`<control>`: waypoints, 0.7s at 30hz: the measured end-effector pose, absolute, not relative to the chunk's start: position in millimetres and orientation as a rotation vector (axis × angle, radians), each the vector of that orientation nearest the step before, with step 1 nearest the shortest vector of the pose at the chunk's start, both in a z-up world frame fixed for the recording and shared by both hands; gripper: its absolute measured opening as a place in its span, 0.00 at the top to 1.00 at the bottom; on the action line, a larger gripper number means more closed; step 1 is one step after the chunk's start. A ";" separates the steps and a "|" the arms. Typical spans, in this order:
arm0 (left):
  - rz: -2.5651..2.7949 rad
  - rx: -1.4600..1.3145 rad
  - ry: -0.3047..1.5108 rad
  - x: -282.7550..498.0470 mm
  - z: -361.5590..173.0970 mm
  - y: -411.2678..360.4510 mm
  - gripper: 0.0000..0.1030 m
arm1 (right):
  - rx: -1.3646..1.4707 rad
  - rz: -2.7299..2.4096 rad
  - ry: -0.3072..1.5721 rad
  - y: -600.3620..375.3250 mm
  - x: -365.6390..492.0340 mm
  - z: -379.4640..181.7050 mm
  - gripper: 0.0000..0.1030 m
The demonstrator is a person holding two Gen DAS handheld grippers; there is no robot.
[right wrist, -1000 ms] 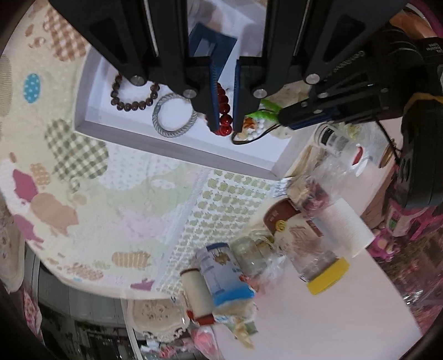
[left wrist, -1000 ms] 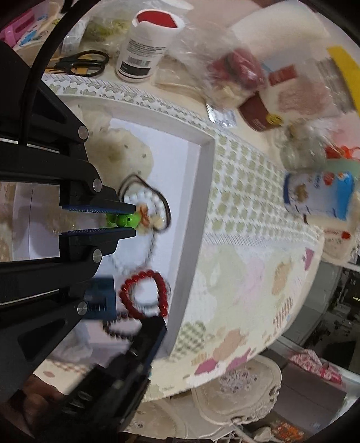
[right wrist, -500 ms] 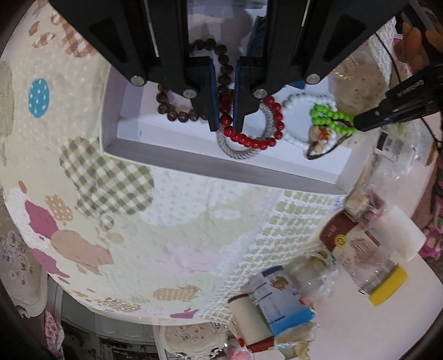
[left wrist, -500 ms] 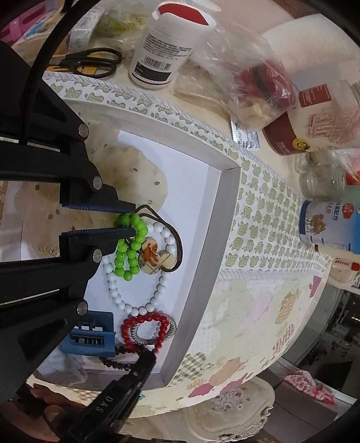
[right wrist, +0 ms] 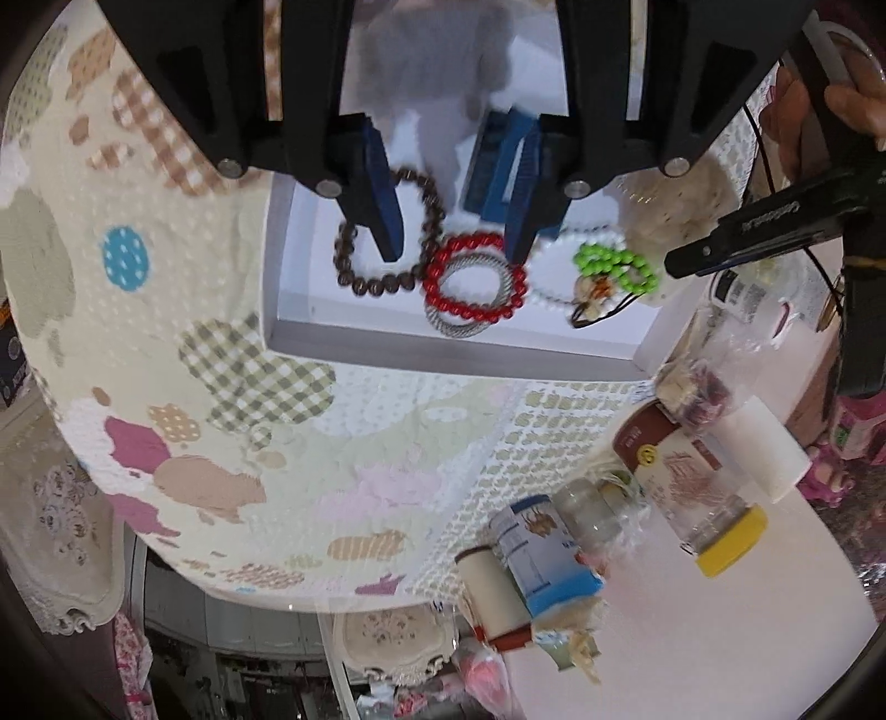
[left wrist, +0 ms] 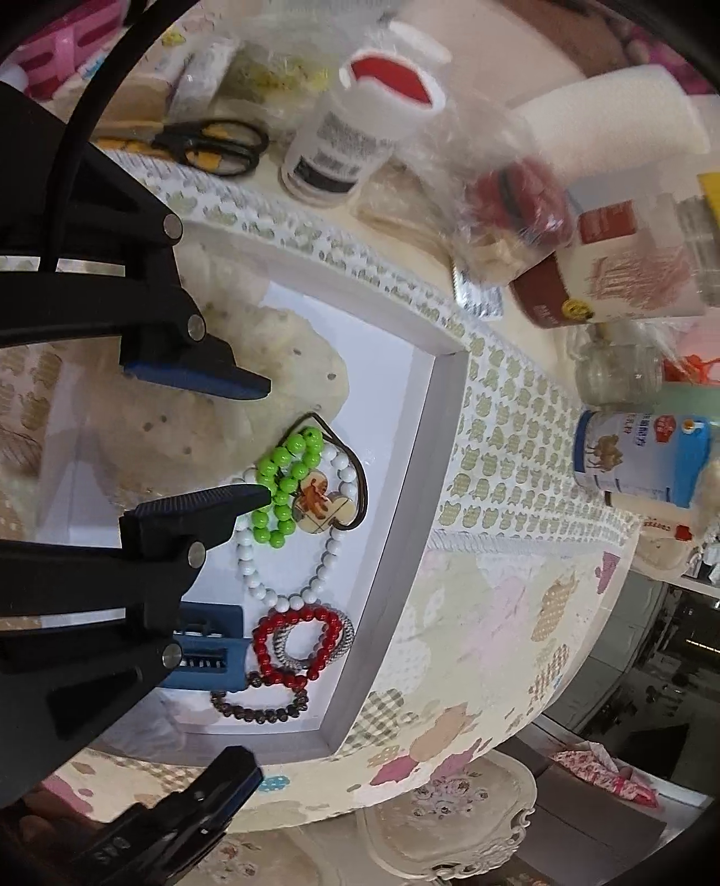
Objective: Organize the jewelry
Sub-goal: 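Lower both bracelets into the tray and open both grippers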
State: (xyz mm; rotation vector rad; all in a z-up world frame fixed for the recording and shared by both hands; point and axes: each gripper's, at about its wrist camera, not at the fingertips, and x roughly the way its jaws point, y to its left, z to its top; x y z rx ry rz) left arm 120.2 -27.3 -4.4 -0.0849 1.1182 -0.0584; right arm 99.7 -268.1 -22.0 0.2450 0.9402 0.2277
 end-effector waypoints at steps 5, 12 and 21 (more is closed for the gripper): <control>-0.042 -0.025 1.058 97.1 13.0 -29.3 0.73 | 0.250 0.240 0.920 -258.6 71.3 -12.6 0.60; -0.040 -0.013 1.020 65.2 28.6 -30.1 0.73 | 0.227 0.246 0.885 -247.7 38.3 4.4 0.60; -0.038 -0.002 0.987 26.4 42.8 -35.3 0.73 | 0.229 0.225 0.859 -245.6 6.7 17.6 0.51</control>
